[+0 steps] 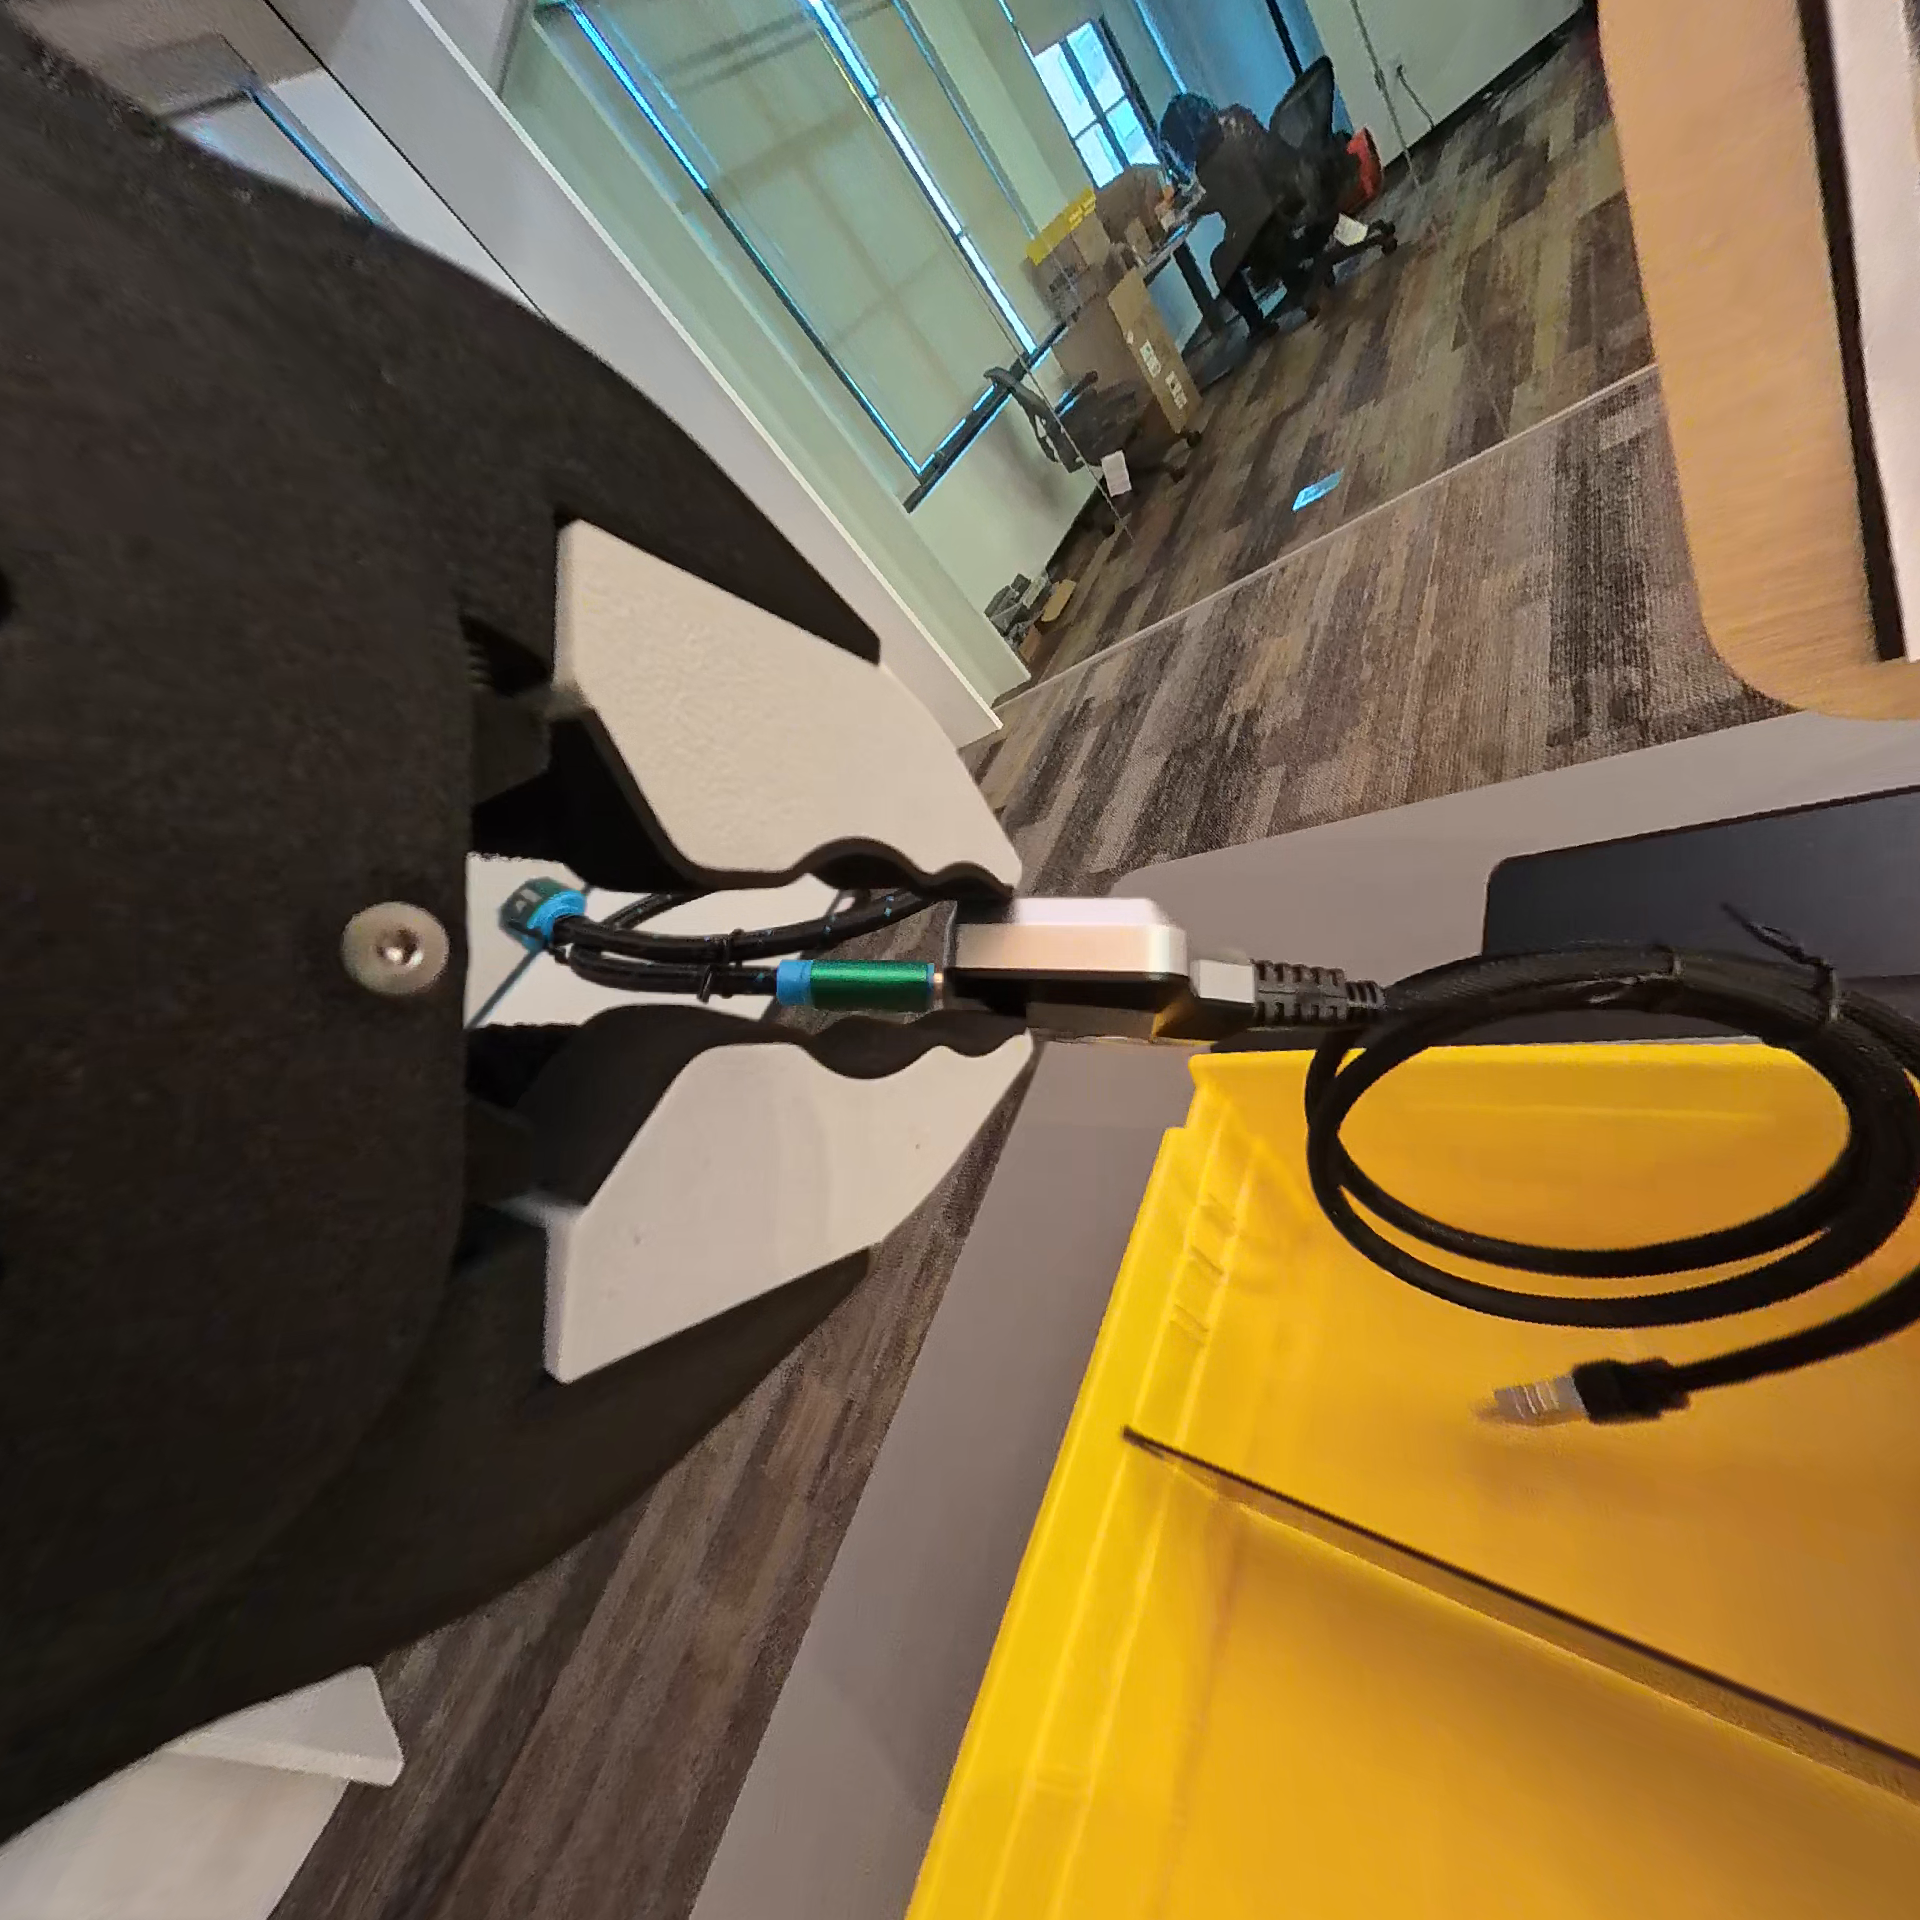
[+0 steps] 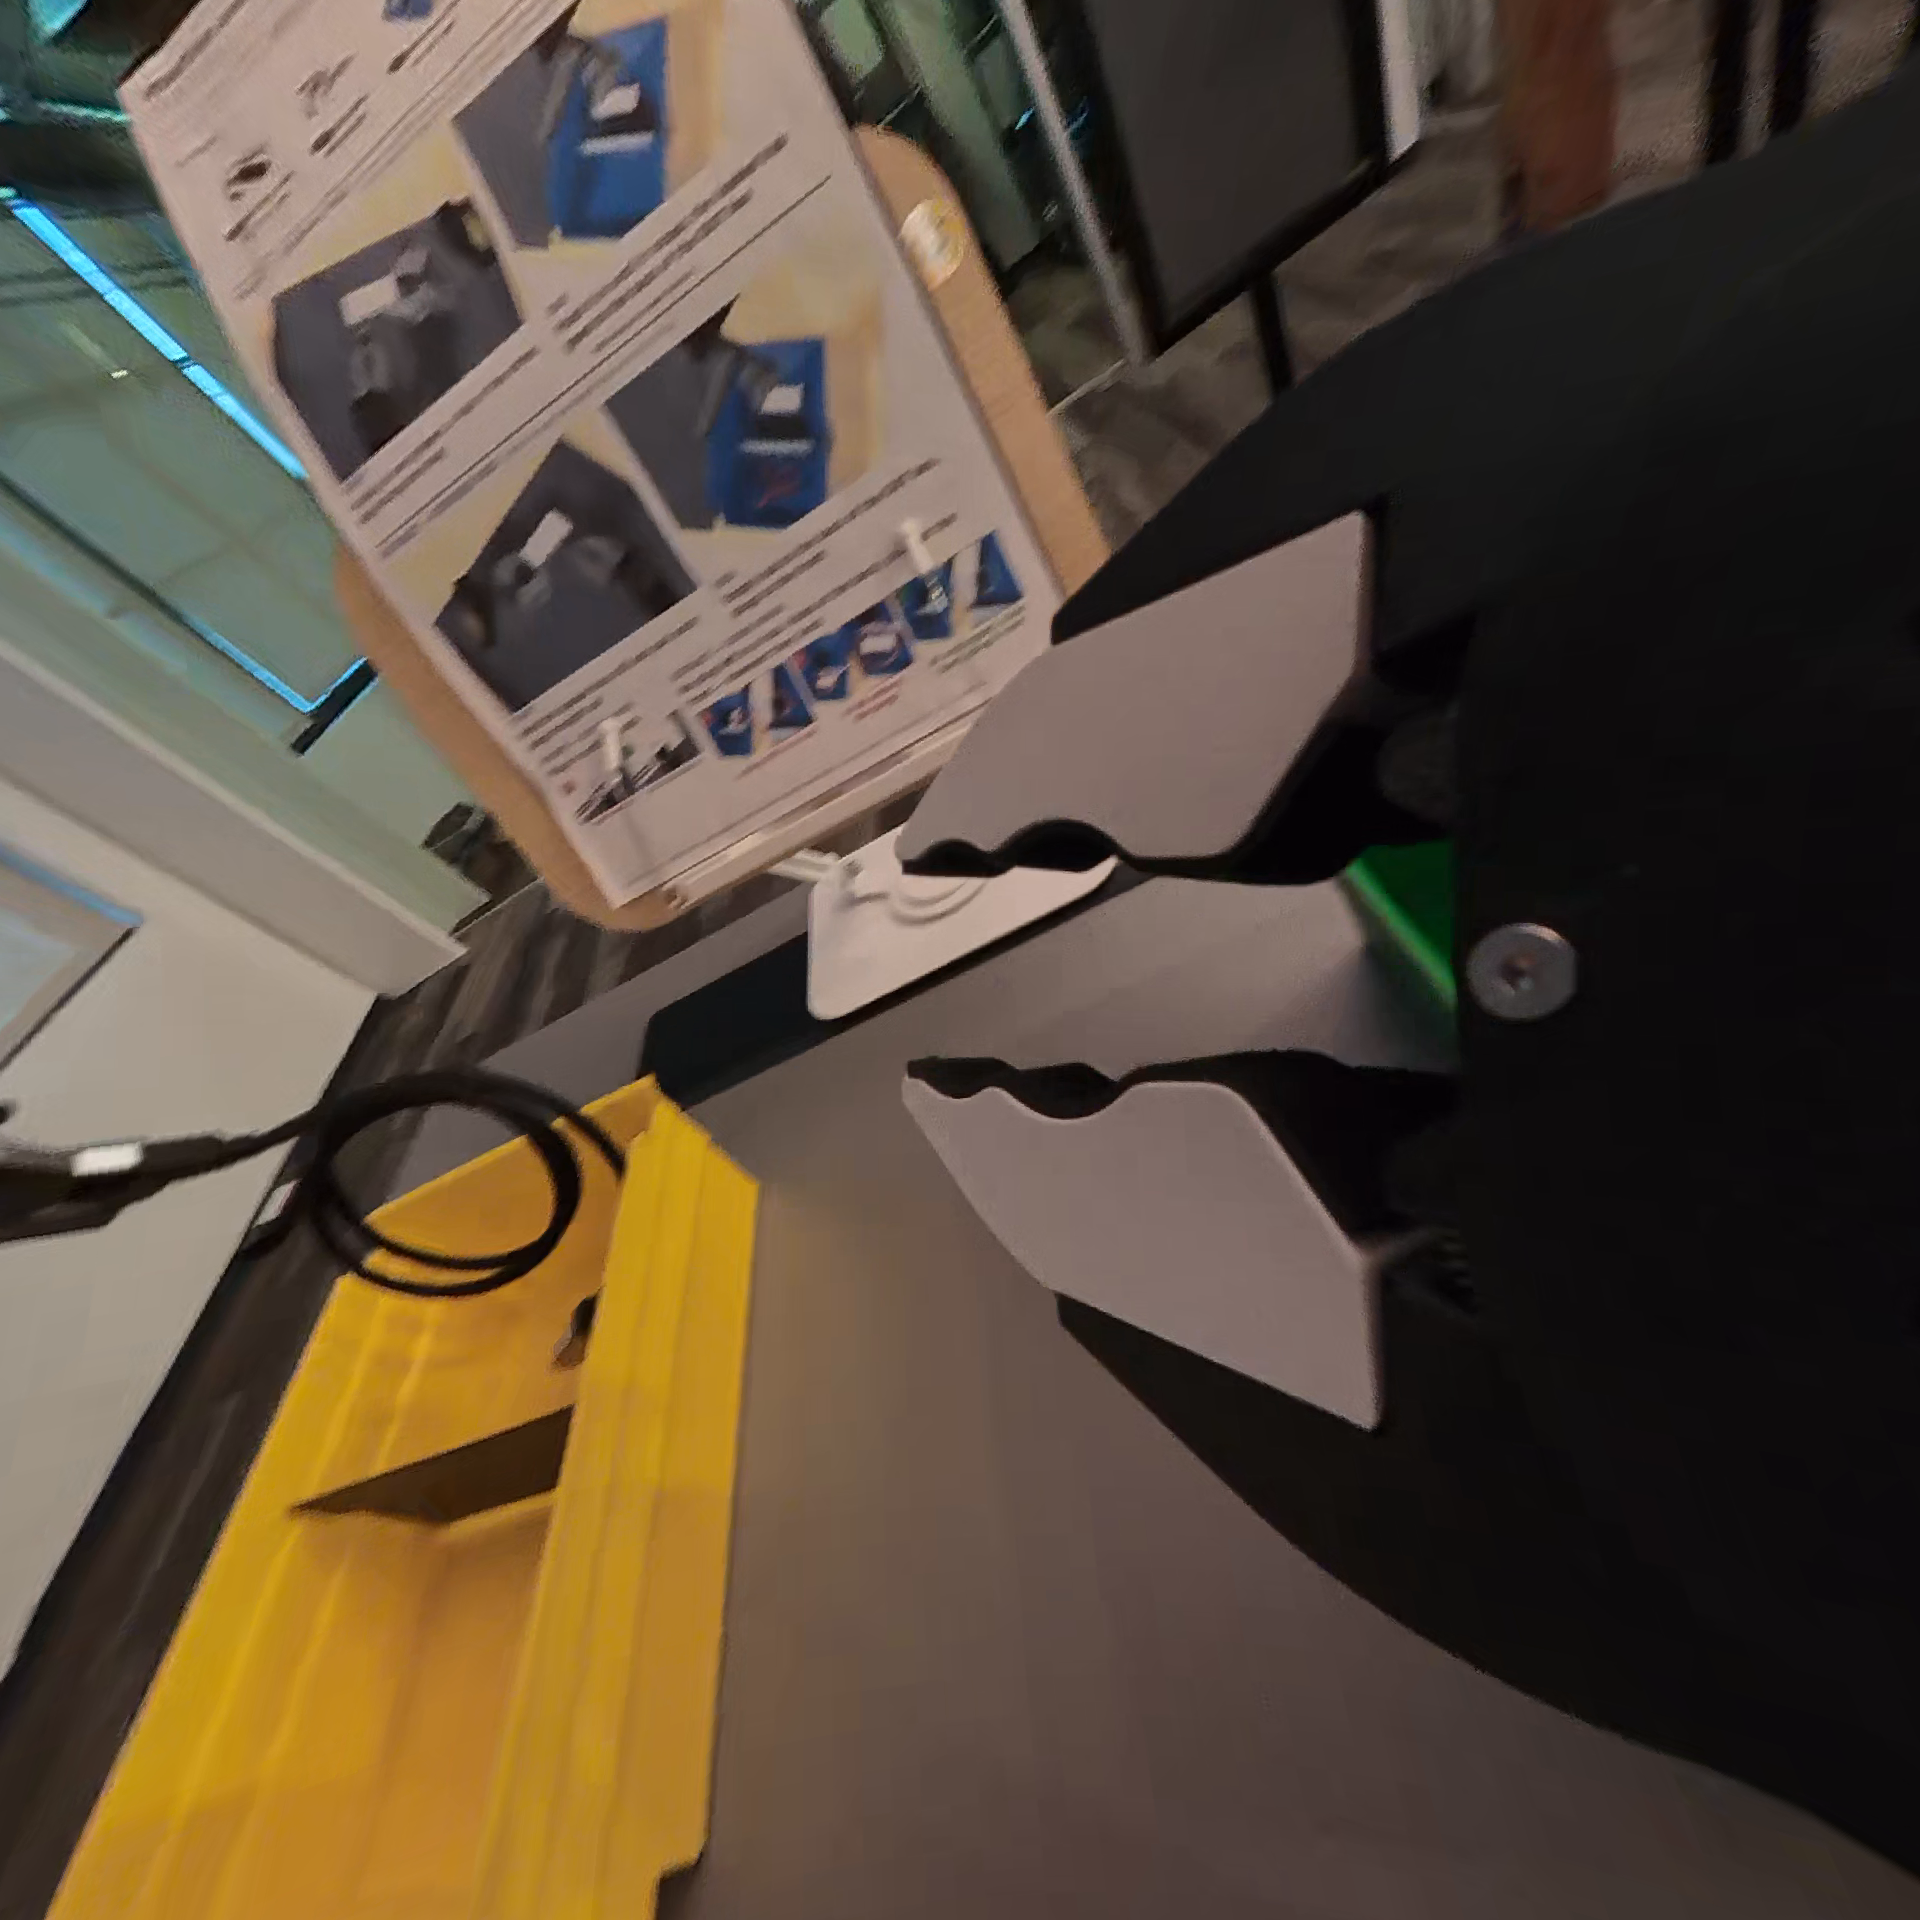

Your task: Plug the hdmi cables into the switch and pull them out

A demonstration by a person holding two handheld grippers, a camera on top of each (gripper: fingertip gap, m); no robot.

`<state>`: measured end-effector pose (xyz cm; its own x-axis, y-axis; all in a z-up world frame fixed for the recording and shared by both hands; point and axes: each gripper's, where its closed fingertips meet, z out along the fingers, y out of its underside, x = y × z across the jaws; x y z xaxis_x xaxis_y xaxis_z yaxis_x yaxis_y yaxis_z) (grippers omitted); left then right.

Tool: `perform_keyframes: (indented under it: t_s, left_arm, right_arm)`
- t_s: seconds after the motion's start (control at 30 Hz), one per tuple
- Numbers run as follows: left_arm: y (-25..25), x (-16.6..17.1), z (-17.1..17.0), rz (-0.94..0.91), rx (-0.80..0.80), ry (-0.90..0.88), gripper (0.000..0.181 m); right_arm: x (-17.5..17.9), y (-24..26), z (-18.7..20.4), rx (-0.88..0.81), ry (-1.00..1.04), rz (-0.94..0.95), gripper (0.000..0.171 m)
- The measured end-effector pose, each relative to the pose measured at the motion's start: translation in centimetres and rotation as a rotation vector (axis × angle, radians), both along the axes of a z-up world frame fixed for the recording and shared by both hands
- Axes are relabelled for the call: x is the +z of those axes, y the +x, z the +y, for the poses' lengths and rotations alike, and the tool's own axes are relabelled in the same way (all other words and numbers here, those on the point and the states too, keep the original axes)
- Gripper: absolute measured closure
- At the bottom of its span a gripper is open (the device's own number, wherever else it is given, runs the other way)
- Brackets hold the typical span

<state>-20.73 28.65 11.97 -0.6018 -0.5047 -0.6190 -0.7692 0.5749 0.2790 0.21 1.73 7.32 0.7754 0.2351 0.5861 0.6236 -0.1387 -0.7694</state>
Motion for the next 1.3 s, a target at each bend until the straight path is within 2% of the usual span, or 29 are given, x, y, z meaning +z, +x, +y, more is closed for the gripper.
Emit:
perform_keyframes:
  t_s: [0.13,0.33,0.5,0.6,0.8,0.9,0.97,1.07,1.17,1.3]
  left_arm:
    - [-0.5,2.4,-1.1,-0.005,-0.002,0.035,0.161]
    - [0.6,6.7,-4.3,-0.006,-0.042,0.103,0.161]
    - [3.6,10.2,-8.3,-0.022,-0.105,0.146,0.161]
    - [6.1,10.8,-11.4,-0.032,-0.158,0.133,0.161]
    - [11.3,7.1,-18.7,-0.053,-0.317,0.001,0.162]
    - [13.8,4.3,-21.2,-0.049,-0.381,-0.047,0.162]
    - [15.2,2.8,-22.8,-0.034,-0.419,-0.063,0.162]
    - [16.6,1.2,-24.9,-0.008,-0.462,-0.074,0.162]
    - [17.4,0.5,-26.4,0.012,-0.479,-0.078,0.162]
    - [17.6,0.2,-27.0,0.028,-0.465,-0.080,0.162]
  right_arm:
    - [0.3,-2.8,1.0,0.099,0.035,0.102,0.138]
    - [0.9,-4.2,2.3,0.137,0.076,0.162,0.137]
    - [2.5,-4.0,0.8,0.135,0.131,0.172,0.137]
    - [4.0,-3.4,-1.1,0.132,0.153,0.192,0.137]
    - [6.8,-2.4,-3.9,0.125,0.200,0.267,0.136]
    - [5.4,-2.4,-3.5,0.081,0.084,0.282,0.137]
    - [4.7,-2.1,-2.8,0.052,0.075,0.260,0.124]
    - [2.9,-0.8,-1.4,-0.028,0.030,0.251,0.116]
    - [1.1,-0.3,-0.3,-0.074,-0.030,0.216,0.116]
    - [-0.1,-0.7,0.8,-0.034,-0.039,0.254,0.130]
